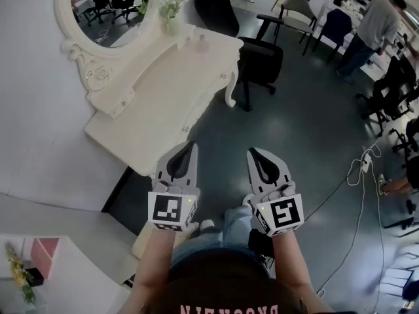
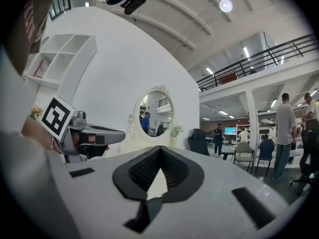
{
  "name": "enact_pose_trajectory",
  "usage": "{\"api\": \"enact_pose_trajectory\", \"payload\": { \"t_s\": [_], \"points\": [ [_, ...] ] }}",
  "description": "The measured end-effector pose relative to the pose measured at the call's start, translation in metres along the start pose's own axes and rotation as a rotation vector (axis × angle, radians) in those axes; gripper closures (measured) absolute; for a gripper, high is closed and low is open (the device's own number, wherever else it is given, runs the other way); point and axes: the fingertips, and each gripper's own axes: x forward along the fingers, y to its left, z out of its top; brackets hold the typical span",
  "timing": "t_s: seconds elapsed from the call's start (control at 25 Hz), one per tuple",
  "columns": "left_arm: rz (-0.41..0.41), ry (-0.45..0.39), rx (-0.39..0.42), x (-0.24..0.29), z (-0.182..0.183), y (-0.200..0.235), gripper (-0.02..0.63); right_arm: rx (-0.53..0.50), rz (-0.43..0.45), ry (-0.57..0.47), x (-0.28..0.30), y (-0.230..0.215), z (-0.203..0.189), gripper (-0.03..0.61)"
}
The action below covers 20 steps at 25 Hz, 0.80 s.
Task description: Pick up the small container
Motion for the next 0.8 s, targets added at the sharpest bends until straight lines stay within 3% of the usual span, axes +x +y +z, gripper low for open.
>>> {"api": "enact_pose_trajectory", "payload": {
  "t_s": [0.4,0.8],
  "points": [
    [0.012,0.031,-0.019,0.024,-0.009,0.014,0.611,0.052,0.018,-0.014,0.027,-0.012,-0.004,0.58],
    [0.048,0.041,-0.035,0.116,-0.014,0.016,0.611,0.025,0.072,-0.019,0.088,-0.083,-0.009,0.58]
  ]
}}
